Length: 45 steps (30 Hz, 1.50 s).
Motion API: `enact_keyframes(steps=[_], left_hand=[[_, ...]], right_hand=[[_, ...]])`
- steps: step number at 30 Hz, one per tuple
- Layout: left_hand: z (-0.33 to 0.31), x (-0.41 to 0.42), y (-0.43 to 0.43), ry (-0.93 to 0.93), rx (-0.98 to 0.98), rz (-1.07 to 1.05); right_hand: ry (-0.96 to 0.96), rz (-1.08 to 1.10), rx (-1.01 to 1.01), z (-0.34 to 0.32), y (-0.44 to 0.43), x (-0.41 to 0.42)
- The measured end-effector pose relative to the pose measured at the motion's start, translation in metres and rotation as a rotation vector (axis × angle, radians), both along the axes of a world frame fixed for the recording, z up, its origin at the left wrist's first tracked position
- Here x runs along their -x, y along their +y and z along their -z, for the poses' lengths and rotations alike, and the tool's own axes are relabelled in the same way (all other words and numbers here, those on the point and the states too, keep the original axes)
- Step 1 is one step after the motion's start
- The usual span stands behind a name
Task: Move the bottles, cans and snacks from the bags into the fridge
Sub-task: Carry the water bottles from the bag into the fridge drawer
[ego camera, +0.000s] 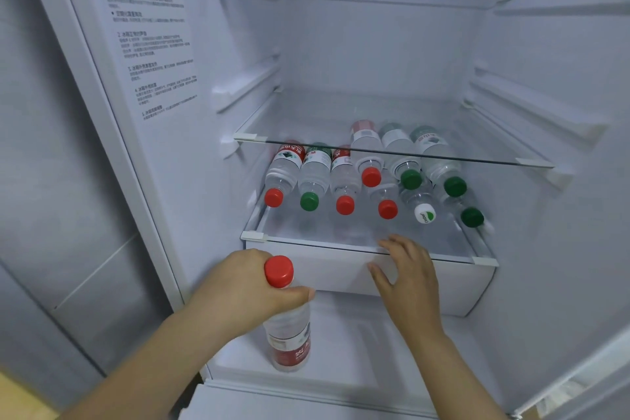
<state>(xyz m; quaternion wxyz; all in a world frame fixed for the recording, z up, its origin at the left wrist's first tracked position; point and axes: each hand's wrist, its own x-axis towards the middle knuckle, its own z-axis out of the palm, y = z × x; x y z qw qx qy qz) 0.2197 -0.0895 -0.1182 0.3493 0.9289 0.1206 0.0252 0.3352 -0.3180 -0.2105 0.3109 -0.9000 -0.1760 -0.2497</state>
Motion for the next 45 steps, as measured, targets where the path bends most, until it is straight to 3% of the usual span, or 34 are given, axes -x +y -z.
enact_keyframes(steps=[13, 24, 35, 41, 45], left_hand=[[-0.017, 0.037, -0.014, -0.199, 0.153, -0.027], [-0.094, 0.038, -0.029, -0.587, 0.112, 0.024], [-0.040, -0.026, -0.018, -0.775, -0.236, 0.166], [-0.014, -0.066, -0.016, -0.741, -0.491, 0.257], [-0.004, -0.087, -0.014, -0.690, -0.531, 0.263]], right_hand=[[-0.016, -0.013, 0.008, 0.003, -0.001, 0.000], [-0.008, -0.007, 0.004, 0.004, -0.002, 0.000], [-0.036, -0.013, 0.004, 0.006, -0.002, -0.001], [-0.047, -0.010, 0.020, 0.008, -0.002, -0.002], [-0.044, 0.001, 0.028, 0.009, -0.001, -0.002]])
